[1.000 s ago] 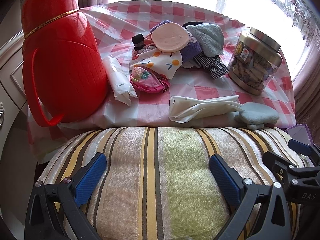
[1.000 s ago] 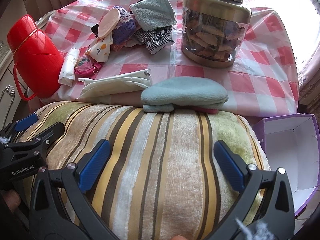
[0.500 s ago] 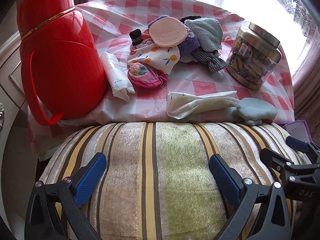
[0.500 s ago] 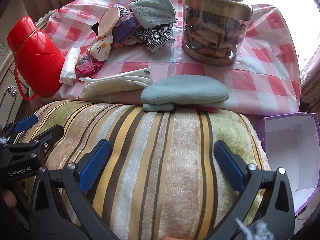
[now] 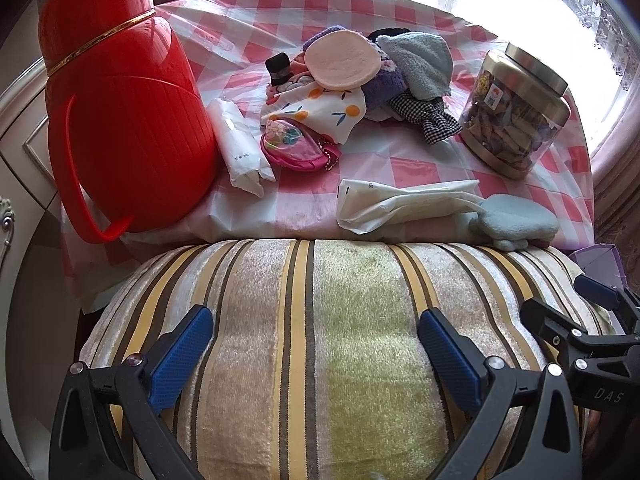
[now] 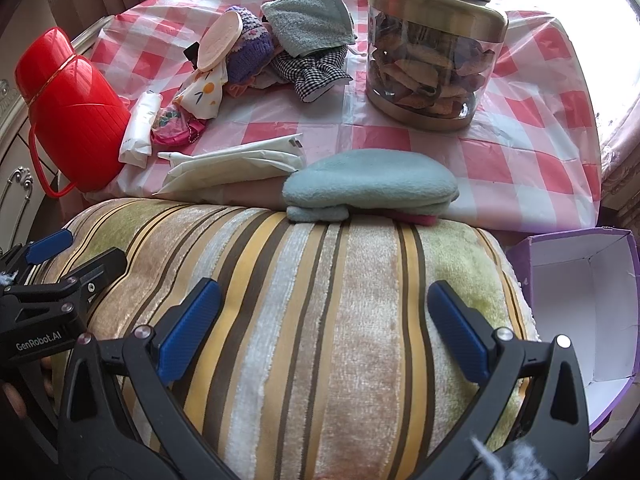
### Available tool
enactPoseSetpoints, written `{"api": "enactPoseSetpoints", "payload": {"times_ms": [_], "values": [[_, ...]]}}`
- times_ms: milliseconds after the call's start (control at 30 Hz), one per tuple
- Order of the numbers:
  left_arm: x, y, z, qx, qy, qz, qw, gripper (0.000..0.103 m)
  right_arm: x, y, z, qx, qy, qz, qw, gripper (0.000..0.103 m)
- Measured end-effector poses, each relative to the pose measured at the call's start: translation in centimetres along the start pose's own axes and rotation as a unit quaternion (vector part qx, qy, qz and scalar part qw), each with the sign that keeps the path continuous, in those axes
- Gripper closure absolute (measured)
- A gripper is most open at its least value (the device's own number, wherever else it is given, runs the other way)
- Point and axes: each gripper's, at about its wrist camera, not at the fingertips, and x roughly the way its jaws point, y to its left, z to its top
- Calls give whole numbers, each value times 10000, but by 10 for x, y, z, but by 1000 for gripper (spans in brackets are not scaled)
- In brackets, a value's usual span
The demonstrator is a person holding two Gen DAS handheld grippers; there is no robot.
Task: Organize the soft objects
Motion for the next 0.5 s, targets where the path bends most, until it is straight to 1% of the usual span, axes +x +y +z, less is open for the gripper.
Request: {"api": "enactPoseSetpoints", "payload": {"times_ms": [200,333,400,467,500], "values": [[0,1,2,-1,80,-49,10000,0,0,1,0,-41,37,-9,10000,0],[2,4,5,-42,192,-175,9997,0,-3,-6,4,-5,-13,202,9998,0],[2,7,4,-43,92,-336,9994,0,-5,-11,9,66,-11,348,9994,0],[1,11,1,-101,-101,-540,9984,0,-6,-16,15,133,17,441,9989,0],[0,11,2,-88,-92,-576,9983,0,-5,-18,18,123,28,459,9989,0]]}}
